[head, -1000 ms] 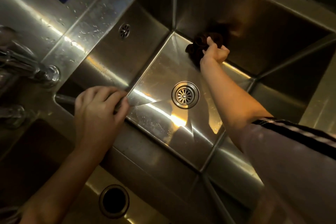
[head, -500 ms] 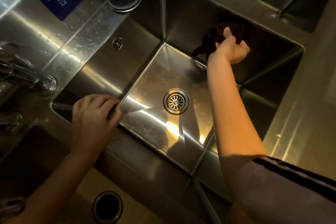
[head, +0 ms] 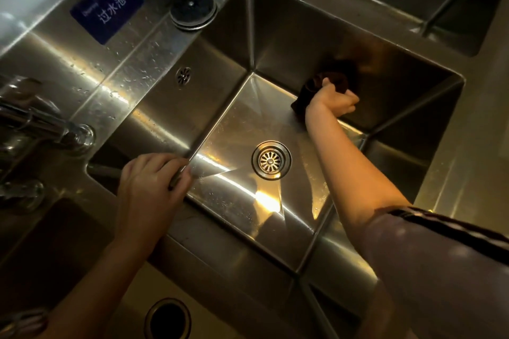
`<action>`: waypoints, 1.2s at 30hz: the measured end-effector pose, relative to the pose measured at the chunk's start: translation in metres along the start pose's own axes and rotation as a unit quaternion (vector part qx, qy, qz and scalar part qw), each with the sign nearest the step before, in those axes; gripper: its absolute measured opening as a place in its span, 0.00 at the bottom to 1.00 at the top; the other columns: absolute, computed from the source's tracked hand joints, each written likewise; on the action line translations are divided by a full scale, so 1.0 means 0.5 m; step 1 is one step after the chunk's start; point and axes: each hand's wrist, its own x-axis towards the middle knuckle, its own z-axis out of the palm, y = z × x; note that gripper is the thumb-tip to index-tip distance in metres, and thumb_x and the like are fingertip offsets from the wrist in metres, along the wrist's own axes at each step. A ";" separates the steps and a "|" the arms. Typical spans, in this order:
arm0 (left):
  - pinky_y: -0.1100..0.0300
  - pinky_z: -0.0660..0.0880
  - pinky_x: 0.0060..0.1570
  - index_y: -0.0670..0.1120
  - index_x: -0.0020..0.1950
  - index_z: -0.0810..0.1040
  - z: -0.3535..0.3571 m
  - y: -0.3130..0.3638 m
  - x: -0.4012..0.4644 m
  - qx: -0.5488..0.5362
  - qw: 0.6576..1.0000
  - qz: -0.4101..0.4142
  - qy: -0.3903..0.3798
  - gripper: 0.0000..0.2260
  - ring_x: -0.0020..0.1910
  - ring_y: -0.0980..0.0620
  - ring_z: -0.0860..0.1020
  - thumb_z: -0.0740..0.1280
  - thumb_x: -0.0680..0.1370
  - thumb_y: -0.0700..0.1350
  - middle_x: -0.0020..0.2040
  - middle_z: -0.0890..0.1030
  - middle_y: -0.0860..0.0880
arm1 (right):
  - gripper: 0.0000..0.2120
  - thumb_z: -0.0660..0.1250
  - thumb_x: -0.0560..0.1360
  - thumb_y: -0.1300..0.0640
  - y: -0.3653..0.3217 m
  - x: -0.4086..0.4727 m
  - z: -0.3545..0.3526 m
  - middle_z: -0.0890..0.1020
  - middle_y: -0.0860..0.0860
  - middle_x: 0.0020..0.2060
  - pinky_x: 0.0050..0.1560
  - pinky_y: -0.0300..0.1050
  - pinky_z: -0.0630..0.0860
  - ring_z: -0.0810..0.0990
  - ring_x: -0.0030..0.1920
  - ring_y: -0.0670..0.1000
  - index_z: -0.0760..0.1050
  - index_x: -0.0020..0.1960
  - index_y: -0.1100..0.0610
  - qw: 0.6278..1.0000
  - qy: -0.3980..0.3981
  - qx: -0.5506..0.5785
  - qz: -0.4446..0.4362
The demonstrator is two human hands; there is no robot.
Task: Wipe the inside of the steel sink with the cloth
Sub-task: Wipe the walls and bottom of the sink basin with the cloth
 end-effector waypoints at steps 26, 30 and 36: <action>0.47 0.69 0.56 0.46 0.51 0.83 0.002 -0.003 0.001 0.015 0.999 0.025 -0.019 0.13 0.51 0.47 0.78 0.62 0.75 0.50 0.49 0.83 0.48 | 0.17 0.72 0.72 0.62 -0.174 -0.060 -0.112 0.76 0.53 0.58 0.52 0.46 0.82 0.79 0.54 0.49 0.70 0.56 0.54 0.980 -0.033 0.188 -0.049; 0.48 0.67 0.57 0.45 0.52 0.83 -0.004 0.000 -0.001 0.003 1.000 0.025 -0.018 0.15 0.51 0.46 0.77 0.61 0.75 0.51 0.49 0.83 0.47 | 0.20 0.71 0.72 0.63 -0.120 -0.040 -0.097 0.71 0.54 0.63 0.57 0.51 0.80 0.76 0.60 0.54 0.68 0.60 0.54 0.986 -0.035 0.165 -0.014; 0.46 0.68 0.57 0.44 0.48 0.84 -0.009 0.007 0.000 -0.011 0.999 0.036 0.000 0.14 0.50 0.44 0.78 0.62 0.75 0.49 0.49 0.83 0.46 | 0.20 0.70 0.71 0.65 -0.005 0.036 -0.066 0.72 0.55 0.62 0.63 0.49 0.72 0.77 0.59 0.57 0.69 0.60 0.57 0.998 0.014 0.033 0.049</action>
